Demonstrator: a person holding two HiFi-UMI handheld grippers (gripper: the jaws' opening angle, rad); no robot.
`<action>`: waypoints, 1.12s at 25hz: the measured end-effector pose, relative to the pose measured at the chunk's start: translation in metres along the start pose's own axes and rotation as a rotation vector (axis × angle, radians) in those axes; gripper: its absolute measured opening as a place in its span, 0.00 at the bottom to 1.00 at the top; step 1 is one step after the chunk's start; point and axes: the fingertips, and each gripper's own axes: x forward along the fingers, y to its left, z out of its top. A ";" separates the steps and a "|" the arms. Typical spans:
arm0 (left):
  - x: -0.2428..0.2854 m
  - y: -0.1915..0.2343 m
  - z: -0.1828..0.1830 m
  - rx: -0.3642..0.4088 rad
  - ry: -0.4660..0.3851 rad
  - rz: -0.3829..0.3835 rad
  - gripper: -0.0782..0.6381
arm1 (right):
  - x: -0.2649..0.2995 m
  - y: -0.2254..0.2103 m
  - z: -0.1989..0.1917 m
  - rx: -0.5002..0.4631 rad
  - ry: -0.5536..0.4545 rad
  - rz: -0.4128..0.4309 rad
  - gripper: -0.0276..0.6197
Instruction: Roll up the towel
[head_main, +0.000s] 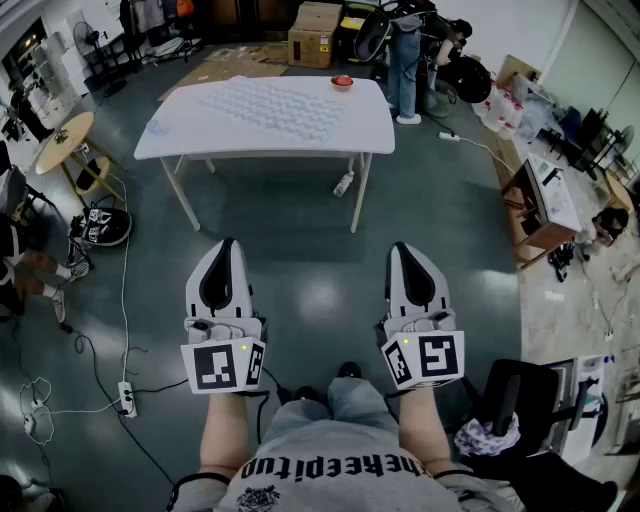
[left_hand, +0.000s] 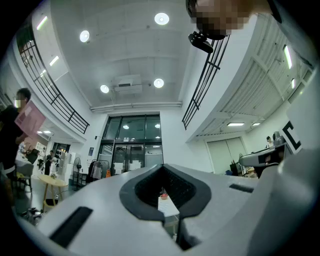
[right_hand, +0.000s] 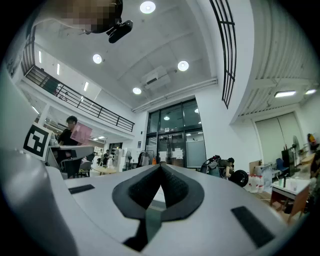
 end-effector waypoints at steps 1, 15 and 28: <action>-0.003 0.003 0.001 -0.001 -0.001 0.001 0.12 | -0.001 0.003 0.000 0.001 -0.001 0.000 0.05; -0.028 0.016 0.008 0.012 -0.007 -0.001 0.12 | -0.014 0.030 0.004 -0.010 -0.003 -0.004 0.05; -0.014 0.032 0.015 -0.112 -0.108 0.014 0.12 | 0.008 0.023 0.007 -0.022 -0.050 -0.002 0.05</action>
